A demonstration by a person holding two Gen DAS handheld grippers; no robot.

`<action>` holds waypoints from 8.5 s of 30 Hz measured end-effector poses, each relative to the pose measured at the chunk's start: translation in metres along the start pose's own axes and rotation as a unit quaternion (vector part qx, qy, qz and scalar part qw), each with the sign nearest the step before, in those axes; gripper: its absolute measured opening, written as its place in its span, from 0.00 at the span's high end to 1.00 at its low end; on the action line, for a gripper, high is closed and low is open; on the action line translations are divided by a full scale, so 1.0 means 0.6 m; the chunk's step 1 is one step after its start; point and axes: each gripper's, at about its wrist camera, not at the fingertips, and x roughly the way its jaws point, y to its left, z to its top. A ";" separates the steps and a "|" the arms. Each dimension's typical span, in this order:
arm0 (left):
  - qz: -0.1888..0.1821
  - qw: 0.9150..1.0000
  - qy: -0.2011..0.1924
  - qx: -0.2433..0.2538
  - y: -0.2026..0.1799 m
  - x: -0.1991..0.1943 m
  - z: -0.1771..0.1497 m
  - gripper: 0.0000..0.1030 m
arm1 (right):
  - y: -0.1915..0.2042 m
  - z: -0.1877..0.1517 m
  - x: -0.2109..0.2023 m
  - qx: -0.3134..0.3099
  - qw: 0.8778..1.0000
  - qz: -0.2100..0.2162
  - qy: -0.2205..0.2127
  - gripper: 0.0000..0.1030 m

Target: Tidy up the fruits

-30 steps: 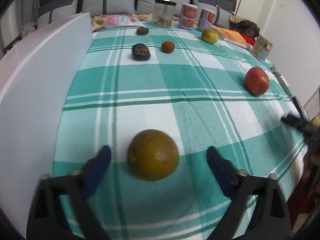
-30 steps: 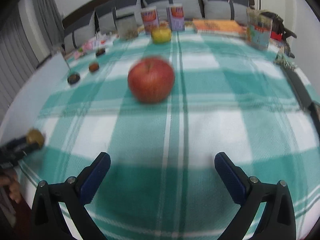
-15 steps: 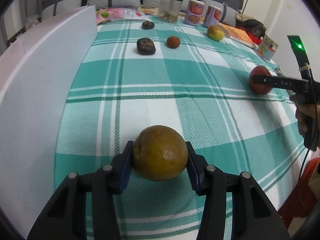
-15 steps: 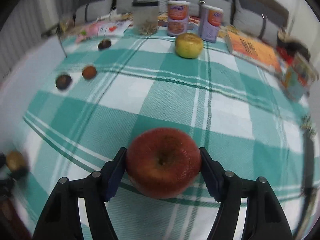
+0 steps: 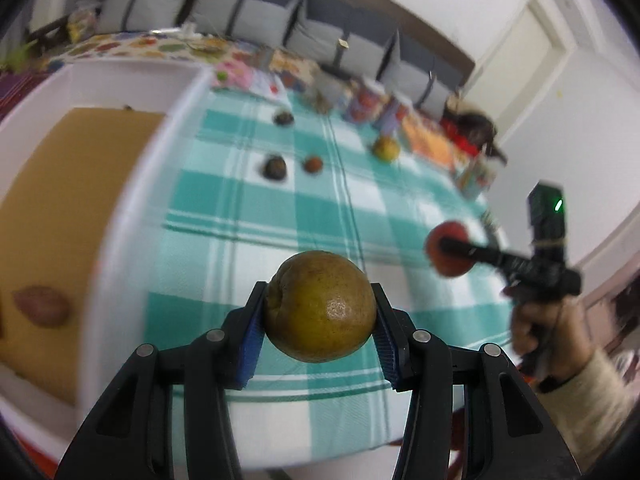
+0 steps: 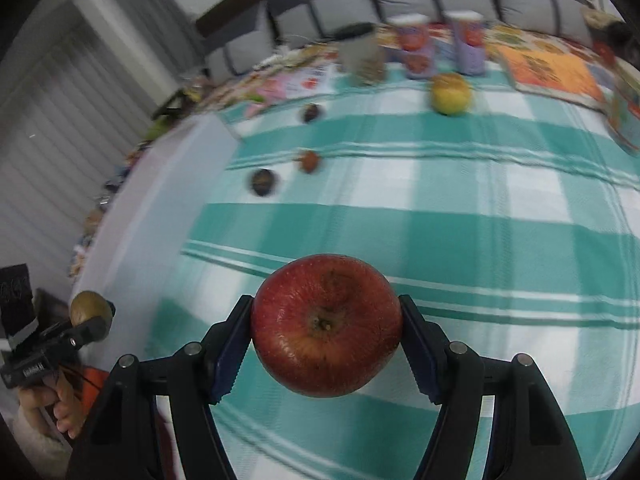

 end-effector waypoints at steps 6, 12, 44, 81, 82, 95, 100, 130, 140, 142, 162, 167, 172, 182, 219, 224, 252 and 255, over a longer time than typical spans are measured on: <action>0.068 0.995 -0.055 -0.044 0.123 -0.123 0.083 0.52 | 0.193 0.062 0.019 -0.083 0.994 0.077 0.002 0.32; 0.187 0.978 -0.006 -0.087 0.291 -0.052 0.128 0.52 | 0.414 0.125 0.116 -0.190 0.974 0.119 0.029 0.32; 0.175 0.969 -0.172 -0.019 0.086 -0.121 0.064 0.09 | 0.260 0.044 0.085 -0.225 0.964 -0.103 -0.093 0.00; 0.143 0.975 0.031 0.165 -0.135 0.342 -0.105 0.02 | -0.114 -0.137 0.057 -0.030 0.970 -0.232 -0.060 0.00; 0.144 0.975 0.031 0.165 -0.136 0.343 -0.105 0.02 | -0.116 -0.138 0.059 -0.029 0.970 -0.234 -0.056 0.00; 0.144 0.975 0.031 0.165 -0.136 0.343 -0.105 0.01 | -0.121 -0.138 0.068 -0.023 0.971 -0.233 -0.045 0.00; 0.144 0.975 0.032 0.165 -0.136 0.343 -0.105 0.01 | -0.121 -0.138 0.069 -0.024 0.971 -0.233 -0.044 0.00; 0.182 0.978 0.020 0.099 -0.002 0.468 0.171 0.62 | -0.120 -0.138 0.069 -0.025 0.971 -0.233 -0.045 0.00; 0.104 0.986 0.049 0.125 -0.073 0.330 0.073 0.62 | -0.121 -0.138 0.069 -0.025 0.971 -0.233 -0.045 0.00; 0.091 0.985 0.059 0.136 -0.090 0.302 0.032 0.62 | -0.121 -0.138 0.069 -0.025 0.971 -0.233 -0.045 0.00; 0.167 0.975 0.017 0.145 -0.049 0.306 -0.083 0.06 | -0.121 -0.139 0.069 -0.025 0.971 -0.233 -0.045 0.00; 0.167 0.976 0.020 0.140 -0.047 0.307 -0.083 0.03 | -0.121 -0.139 0.069 -0.025 0.972 -0.230 -0.043 0.00; 0.168 0.976 0.021 0.139 -0.046 0.308 -0.084 0.02 | -0.131 -0.049 0.067 -0.037 0.979 -0.199 -0.027 0.00; 0.170 0.975 0.021 0.140 -0.045 0.308 -0.083 0.01 | -0.210 0.283 0.165 0.013 0.978 -0.193 -0.072 0.00; 0.167 0.976 0.021 0.138 -0.044 0.309 -0.083 0.01 | -0.236 0.332 0.239 0.053 0.983 -0.176 -0.026 0.39; 0.108 0.987 0.014 0.117 -0.026 0.290 -0.080 0.01 | -0.190 0.204 0.150 0.038 0.995 -0.091 -0.007 0.39; 0.159 0.975 0.026 0.154 -0.050 0.304 -0.095 0.00 | -0.030 -0.201 0.065 -0.025 0.972 -0.232 -0.037 0.04; 0.158 0.975 0.026 0.154 -0.050 0.302 -0.095 0.00 | -0.029 -0.207 0.068 -0.019 0.971 -0.233 -0.052 0.00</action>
